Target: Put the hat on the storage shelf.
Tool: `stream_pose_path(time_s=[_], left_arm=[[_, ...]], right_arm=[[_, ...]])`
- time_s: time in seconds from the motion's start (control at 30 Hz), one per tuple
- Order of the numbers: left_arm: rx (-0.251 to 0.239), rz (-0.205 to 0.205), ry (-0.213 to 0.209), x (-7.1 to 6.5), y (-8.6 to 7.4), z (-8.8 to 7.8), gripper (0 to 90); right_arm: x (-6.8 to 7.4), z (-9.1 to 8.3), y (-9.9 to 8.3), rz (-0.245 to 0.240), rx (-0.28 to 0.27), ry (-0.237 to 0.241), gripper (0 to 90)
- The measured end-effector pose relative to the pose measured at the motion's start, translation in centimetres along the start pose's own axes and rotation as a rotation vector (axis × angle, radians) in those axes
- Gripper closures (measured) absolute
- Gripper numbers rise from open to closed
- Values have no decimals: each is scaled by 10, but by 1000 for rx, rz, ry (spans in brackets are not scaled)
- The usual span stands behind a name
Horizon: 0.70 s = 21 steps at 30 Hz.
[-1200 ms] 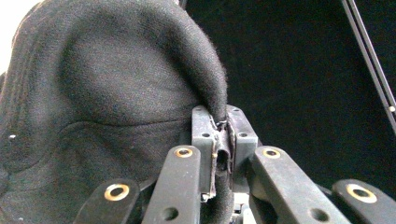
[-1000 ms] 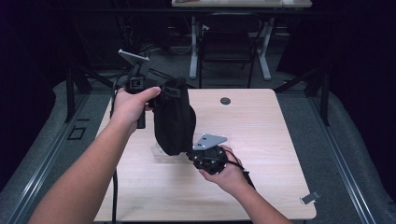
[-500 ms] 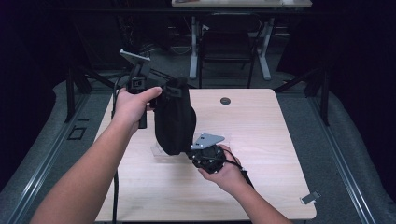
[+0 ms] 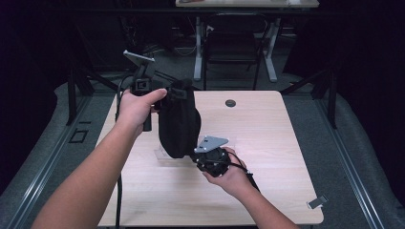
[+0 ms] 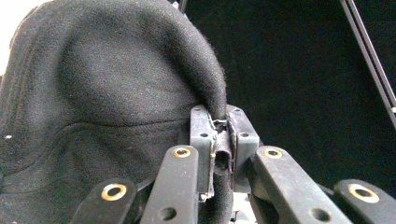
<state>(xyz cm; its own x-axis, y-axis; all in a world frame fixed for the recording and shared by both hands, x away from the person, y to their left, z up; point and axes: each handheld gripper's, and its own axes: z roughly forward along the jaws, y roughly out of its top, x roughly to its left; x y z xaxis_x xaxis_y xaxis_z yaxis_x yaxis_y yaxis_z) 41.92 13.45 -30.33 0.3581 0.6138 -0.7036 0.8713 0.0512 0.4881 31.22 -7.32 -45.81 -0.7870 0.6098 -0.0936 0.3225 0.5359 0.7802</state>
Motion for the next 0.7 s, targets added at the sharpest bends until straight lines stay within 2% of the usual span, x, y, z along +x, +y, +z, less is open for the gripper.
stream_pose_path(time_s=[0.07, 0.33, 0.53, 0.63, 0.7], left_arm=[[-1, -1, 0, 0, 0, 0, 835], [-4, -2, -6, -1, 0, 0, 823], [-18, 8, -32, 0, 1, -3, 732], [-32, 2, -36, 1, 1, -5, 656], [-33, 1, -45, 2, 1, -7, 655]], right_arm=[[0, 1, 1, -1, 7, 5, 777], [2, 4, 0, -28, 21, -24, 827], [2, 3, -1, -32, 21, -36, 834], [2, 2, -1, -40, 24, -42, 838], [2, 3, -2, -33, 17, -40, 840]])
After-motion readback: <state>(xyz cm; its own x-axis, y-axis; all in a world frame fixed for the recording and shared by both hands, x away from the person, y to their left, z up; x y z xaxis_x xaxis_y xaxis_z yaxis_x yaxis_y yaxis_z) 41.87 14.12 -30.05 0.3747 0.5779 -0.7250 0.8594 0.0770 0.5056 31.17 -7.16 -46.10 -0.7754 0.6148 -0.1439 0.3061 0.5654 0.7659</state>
